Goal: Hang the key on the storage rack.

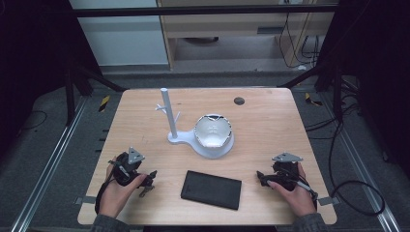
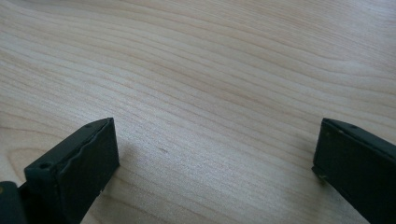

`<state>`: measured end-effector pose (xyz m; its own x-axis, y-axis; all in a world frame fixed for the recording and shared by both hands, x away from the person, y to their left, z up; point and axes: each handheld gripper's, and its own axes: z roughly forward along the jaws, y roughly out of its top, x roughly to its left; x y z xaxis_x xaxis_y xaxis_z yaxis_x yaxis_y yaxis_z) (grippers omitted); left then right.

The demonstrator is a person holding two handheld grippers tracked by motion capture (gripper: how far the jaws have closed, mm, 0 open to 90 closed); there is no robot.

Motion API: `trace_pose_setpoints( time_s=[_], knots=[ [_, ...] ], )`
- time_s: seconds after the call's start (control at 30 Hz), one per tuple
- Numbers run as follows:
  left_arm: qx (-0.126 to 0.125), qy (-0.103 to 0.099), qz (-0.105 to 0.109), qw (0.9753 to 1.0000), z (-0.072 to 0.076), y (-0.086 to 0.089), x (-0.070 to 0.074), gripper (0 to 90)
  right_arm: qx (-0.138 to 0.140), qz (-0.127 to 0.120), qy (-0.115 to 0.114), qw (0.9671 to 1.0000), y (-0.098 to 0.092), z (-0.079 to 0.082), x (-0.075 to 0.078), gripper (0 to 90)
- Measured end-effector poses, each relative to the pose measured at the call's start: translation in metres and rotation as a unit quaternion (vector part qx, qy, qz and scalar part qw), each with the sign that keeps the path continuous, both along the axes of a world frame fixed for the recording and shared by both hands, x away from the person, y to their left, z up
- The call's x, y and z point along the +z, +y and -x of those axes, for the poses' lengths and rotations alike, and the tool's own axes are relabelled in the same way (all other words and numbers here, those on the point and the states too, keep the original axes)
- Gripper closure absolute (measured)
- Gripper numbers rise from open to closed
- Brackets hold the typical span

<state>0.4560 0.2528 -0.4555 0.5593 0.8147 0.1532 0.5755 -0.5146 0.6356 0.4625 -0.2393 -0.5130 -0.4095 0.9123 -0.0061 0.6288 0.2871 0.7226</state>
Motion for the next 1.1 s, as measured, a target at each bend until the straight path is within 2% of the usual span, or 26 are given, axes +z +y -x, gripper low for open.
trace_pose_setpoints(
  time_s=[0.07, 0.1, 0.13, 0.17, 0.2, 0.3, 0.4, 0.43, 0.5, 0.53, 0.57, 0.6, 0.63, 0.67, 0.7, 0.73, 0.77, 0.87, 0.97, 1.03, 1.1],
  knots=[
    [-0.010, 0.020, -0.028, 0.9994, 0.002, -0.002, 0.002, 7.1, 0.005, 0.000, 0.001, 1.0000, 0.000, -0.002, 0.000, 0.3],
    [-0.011, 0.027, -0.033, 0.9990, 0.002, -0.001, 0.004, 7.2, 0.006, -0.001, 0.001, 1.0000, 0.000, -0.003, 0.000, 0.3],
    [-0.011, 0.027, -0.033, 0.9990, 0.002, -0.001, 0.004, 7.2, 0.008, -0.002, 0.001, 1.0000, 0.000, -0.003, 0.000, 0.3],
    [-0.017, 0.049, -0.036, 0.9980, 0.003, 0.002, 0.006, 7.1, 0.009, -0.001, 0.001, 1.0000, 0.000, -0.004, 0.000, 0.3],
    [-0.019, 0.058, -0.035, 0.9975, 0.002, 0.004, 0.008, 6.8, 0.009, -0.001, 0.001, 1.0000, 0.000, -0.004, 0.000, 0.3],
    [-0.023, 0.068, -0.031, 0.9969, 0.003, 0.008, 0.010, 6.4, 0.008, -0.001, 0.001, 1.0000, 0.000, -0.004, 0.000, 0.3],
    [-0.033, 0.103, -0.039, 0.9934, 0.006, 0.010, 0.011, 4.8, 0.003, -0.002, 0.002, 1.0000, 0.001, -0.005, 0.000, 0.3],
    [-0.033, 0.103, -0.039, 0.9934, 0.006, 0.010, 0.011, 4.8, 0.003, -0.002, 0.002, 1.0000, 0.001, -0.005, 0.000, 0.3],
    [-0.043, 0.111, -0.041, 0.9920, 0.008, 0.007, 0.011, 5.2, 0.003, -0.002, 0.002, 1.0000, 0.001, -0.005, 0.000, 0.3],
    [-0.057, 0.122, -0.043, 0.9900, 0.009, 0.003, 0.012, 6.7, 0.002, -0.002, 0.002, 1.0000, 0.001, -0.005, 0.000, 0.3],
    [-0.057, 0.122, -0.043, 0.9900, 0.009, 0.003, 0.012, 8.3, 0.002, -0.002, 0.002, 1.0000, 0.001, -0.005, 0.000, 0.3],
    [-0.064, 0.121, -0.059, 0.9889, 0.009, -0.001, 0.011, 11.0, 0.002, -0.002, 0.001, 1.0000, 0.001, -0.005, 0.000, 0.3],
    [-0.064, 0.121, -0.059, 0.9889, 0.009, -0.001, 0.011, 12.5, 0.002, -0.002, 0.001, 1.0000, 0.001, -0.005, 0.000, 0.3],
    [-0.064, 0.125, -0.077, 0.9871, 0.009, -0.004, 0.010, 14.0, 0.002, -0.002, 0.001, 1.0000, 0.001, -0.005, 0.000, 0.3],
    [-0.064, 0.125, -0.077, 0.9871, 0.009, -0.004, 0.010, 15.3, 0.002, -0.002, 0.001, 1.0000, 0.001, -0.005, 0.000, 0.3],
    [-0.066, 0.132, -0.085, 0.9854, 0.008, -0.007, 0.010, 18.9, 0.002, -0.002, 0.001, 1.0000, 0.001, -0.005, 0.000, 0.3],
    [-0.066, 0.132, -0.085, 0.9854, 0.008, -0.007, 0.010, 21.7, 0.002, -0.002, 0.001, 1.0000, 0.001, -0.005, 0.000, 0.3],
    [-0.070, 0.143, -0.106, 0.9815, 0.007, -0.012, 0.009, 25.8, 0.002, -0.002, 0.001, 1.0000, 0.001, -0.005, 0.000, 0.3],
    [-0.075, 0.155, -0.108, 0.9791, 0.006, -0.013, 0.007, 34.7, 0.002, -0.002, 0.001, 1.0000, 0.001, -0.005, 0.000, 0.3],
    [-0.076, 0.159, -0.109, 0.9782, 0.006, -0.013, 0.007, 37.5, 0.002, -0.002, 0.001, 1.0000, 0.001, -0.005, 0.000, 0.3],
    [-0.081, 0.168, -0.112, 0.9761, 0.008, -0.014, 0.006, 39.4, 0.002, -0.002, 0.001, 1.0000, 0.001, -0.005, 0.000, 0.3]
  ],
)
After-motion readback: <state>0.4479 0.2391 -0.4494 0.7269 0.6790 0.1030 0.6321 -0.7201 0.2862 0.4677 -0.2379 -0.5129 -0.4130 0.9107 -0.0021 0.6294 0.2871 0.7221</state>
